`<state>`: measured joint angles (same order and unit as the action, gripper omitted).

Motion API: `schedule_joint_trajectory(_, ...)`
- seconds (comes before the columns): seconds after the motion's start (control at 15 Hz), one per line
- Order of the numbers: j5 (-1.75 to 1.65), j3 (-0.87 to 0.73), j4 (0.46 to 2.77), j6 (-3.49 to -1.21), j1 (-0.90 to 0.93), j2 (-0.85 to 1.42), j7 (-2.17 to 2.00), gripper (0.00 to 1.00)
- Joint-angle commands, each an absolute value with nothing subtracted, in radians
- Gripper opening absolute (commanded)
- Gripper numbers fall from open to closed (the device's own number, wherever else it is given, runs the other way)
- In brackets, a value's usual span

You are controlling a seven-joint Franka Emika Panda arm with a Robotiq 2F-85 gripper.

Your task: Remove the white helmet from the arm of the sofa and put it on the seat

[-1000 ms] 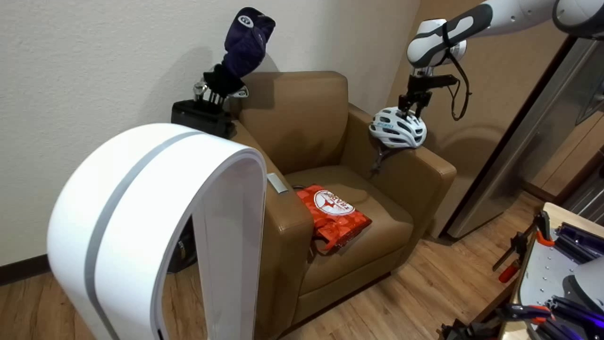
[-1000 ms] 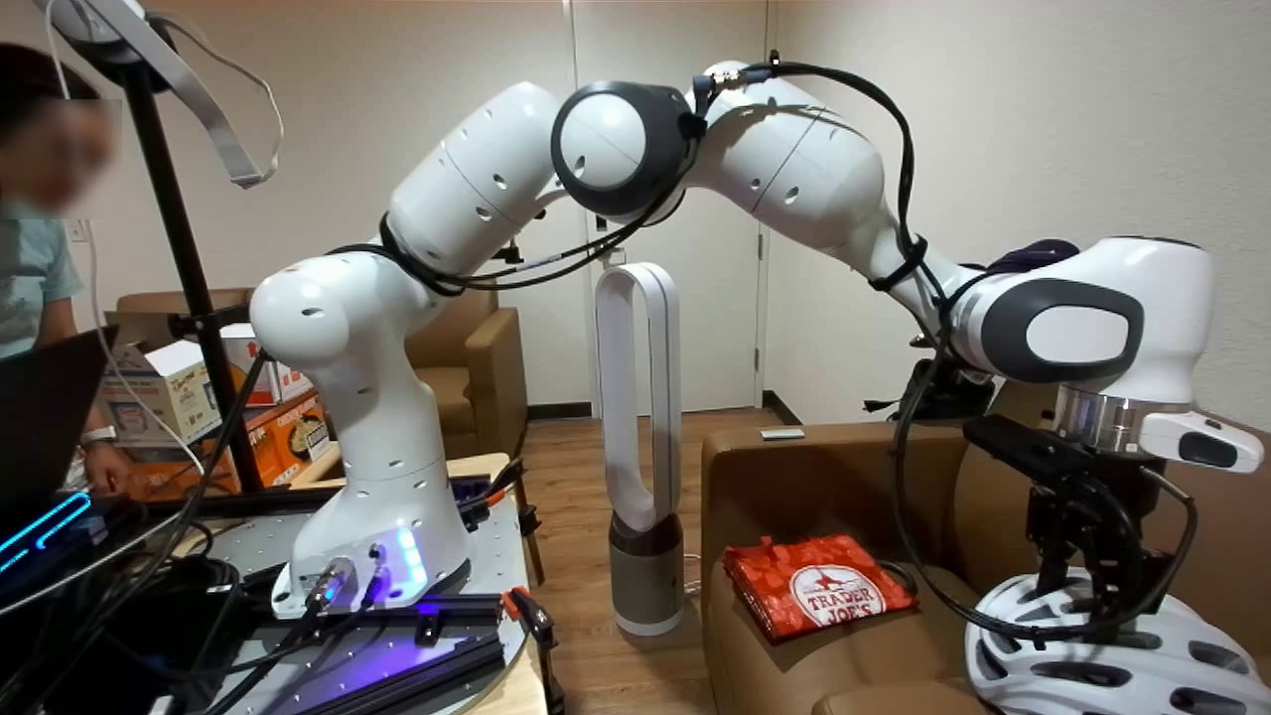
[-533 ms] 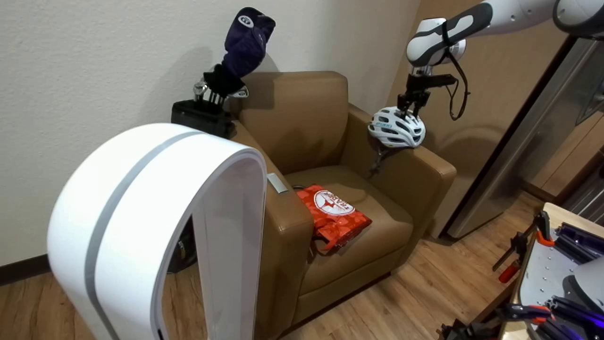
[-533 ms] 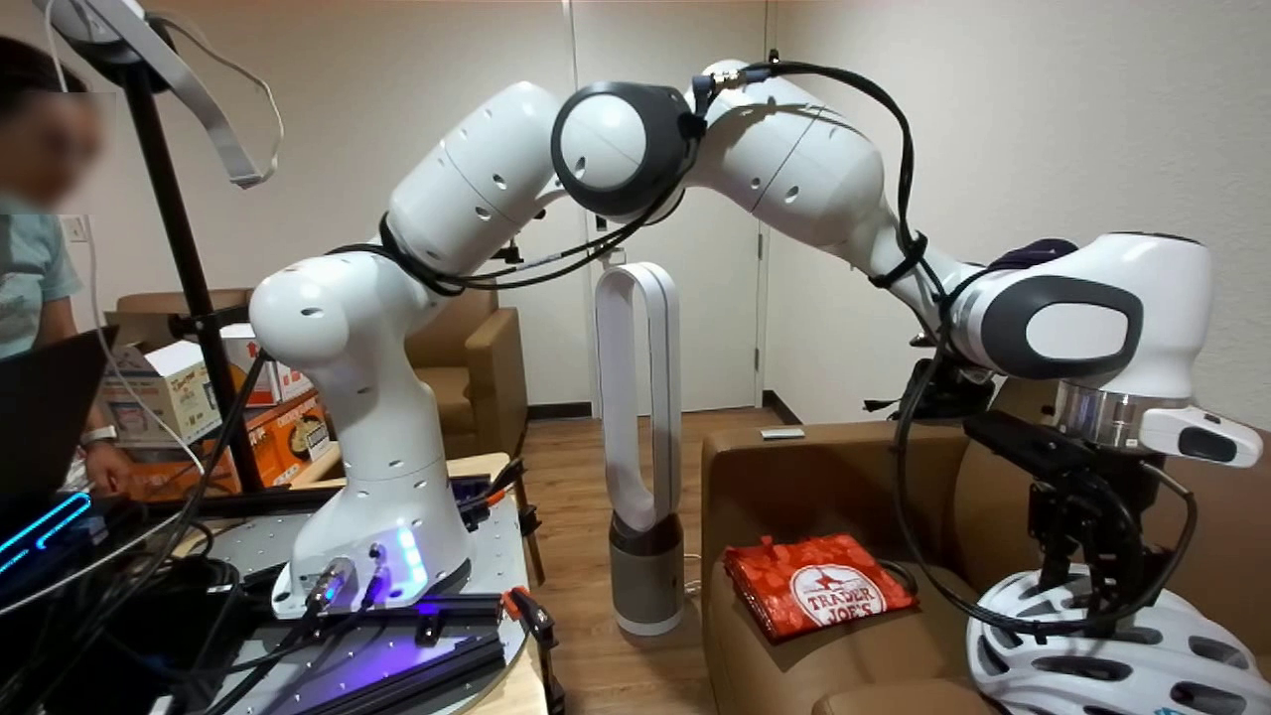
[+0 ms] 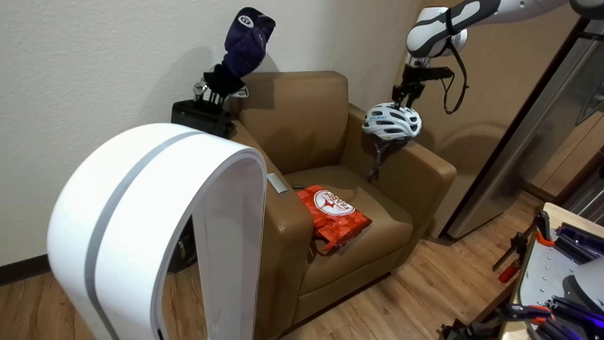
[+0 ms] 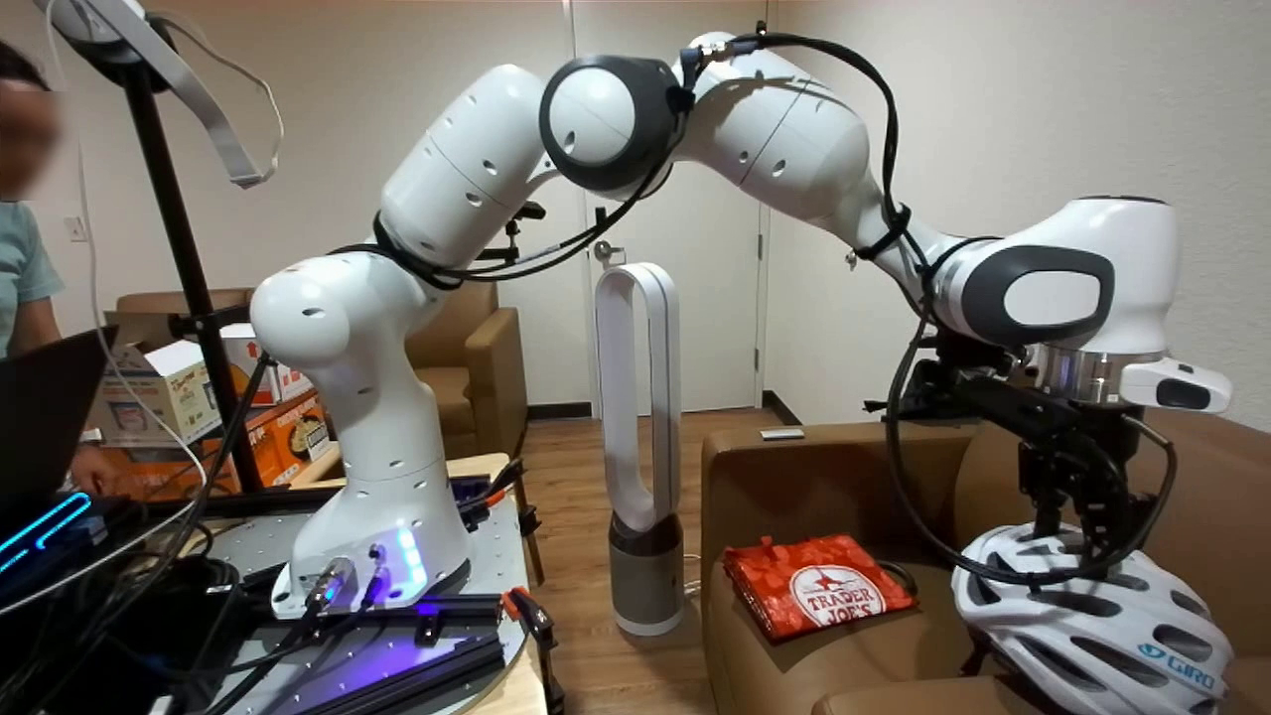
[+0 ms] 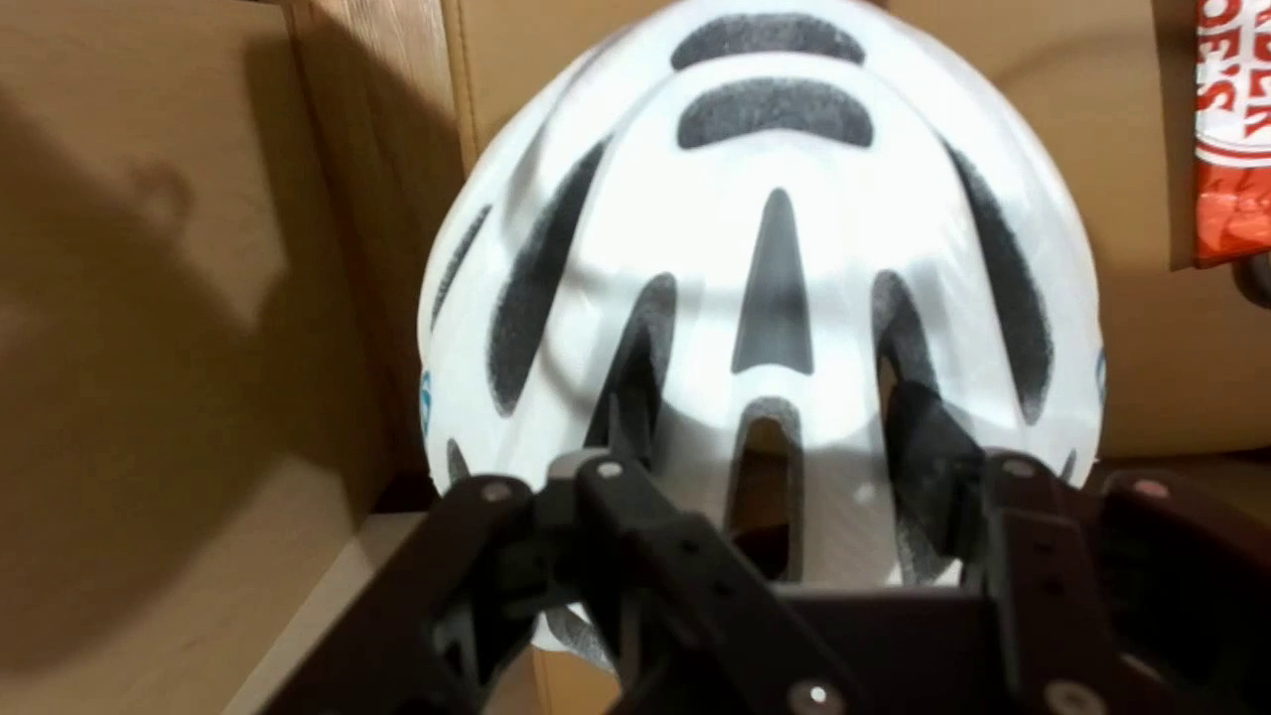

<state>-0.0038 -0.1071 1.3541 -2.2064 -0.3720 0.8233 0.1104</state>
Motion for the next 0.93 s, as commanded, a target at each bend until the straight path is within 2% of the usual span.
schedule_joint_trajectory(0.0,0.022,-0.085,1.489,-2.266,-0.355,0.721,0.167,0.36)
schedule_joint_trajectory(0.47,0.081,-0.007,1.667,-2.454,-0.325,0.705,0.204,0.36)
schedule_joint_trajectory(0.87,0.105,0.024,1.731,-2.536,-0.284,0.789,0.179,0.36)
